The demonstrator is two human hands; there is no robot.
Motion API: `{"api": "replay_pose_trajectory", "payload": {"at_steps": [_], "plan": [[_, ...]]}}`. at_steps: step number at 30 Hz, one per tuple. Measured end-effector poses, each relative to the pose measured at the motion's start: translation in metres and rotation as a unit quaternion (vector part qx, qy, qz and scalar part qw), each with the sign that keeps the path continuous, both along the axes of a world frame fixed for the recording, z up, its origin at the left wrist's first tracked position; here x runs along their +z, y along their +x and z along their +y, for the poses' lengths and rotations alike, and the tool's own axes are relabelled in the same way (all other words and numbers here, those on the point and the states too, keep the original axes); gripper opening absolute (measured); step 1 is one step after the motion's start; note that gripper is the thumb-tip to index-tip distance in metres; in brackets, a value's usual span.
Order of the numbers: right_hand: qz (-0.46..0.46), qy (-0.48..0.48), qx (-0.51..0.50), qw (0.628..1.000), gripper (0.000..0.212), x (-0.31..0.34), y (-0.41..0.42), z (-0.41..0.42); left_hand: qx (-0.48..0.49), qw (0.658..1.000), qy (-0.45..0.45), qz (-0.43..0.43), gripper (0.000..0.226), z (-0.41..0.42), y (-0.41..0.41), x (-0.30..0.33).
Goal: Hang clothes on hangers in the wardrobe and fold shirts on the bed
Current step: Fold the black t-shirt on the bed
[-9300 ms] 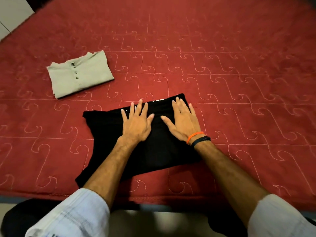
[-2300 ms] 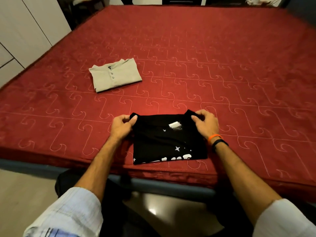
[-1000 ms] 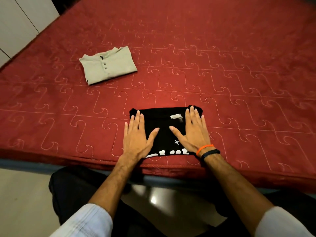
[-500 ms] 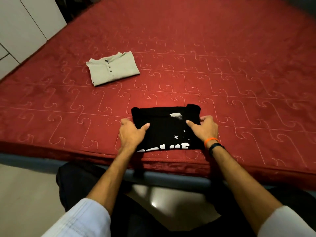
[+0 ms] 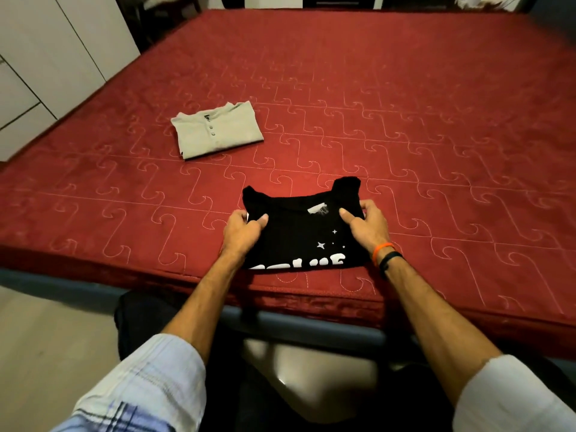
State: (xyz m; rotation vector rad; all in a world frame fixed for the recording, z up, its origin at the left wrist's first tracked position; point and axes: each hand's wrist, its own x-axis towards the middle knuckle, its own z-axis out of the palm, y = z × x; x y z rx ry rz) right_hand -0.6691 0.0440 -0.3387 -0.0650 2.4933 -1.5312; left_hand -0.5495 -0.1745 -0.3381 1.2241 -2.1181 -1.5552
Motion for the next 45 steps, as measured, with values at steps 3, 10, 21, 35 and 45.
{"api": "replay_pose_trajectory", "payload": {"at_steps": [3,10,21,35,45], "plan": [[0.021,-0.028,-0.001,0.999,0.027,0.005,-0.014,-0.017,0.032,0.998,0.020,0.048,0.024,-0.013,-0.006,0.005],[0.025,-0.091,0.051,0.994,0.020,0.016,-0.087,-0.111,0.097,0.987,0.063,0.112,0.031,-0.095,-0.053,0.019],[0.031,-0.034,0.110,0.993,0.021,0.027,-0.200,-0.298,0.156,0.980,0.078,0.091,0.023,-0.268,-0.149,0.023],[0.021,0.169,0.092,0.981,0.065,-0.001,-0.246,-0.392,0.141,0.979,-0.044,-0.143,0.059,-0.354,-0.194,0.010],[-0.167,0.091,0.109,0.976,0.069,0.010,-0.260,-0.391,0.183,0.964,0.156,-0.115,0.038,-0.352,-0.202,0.022]]}}
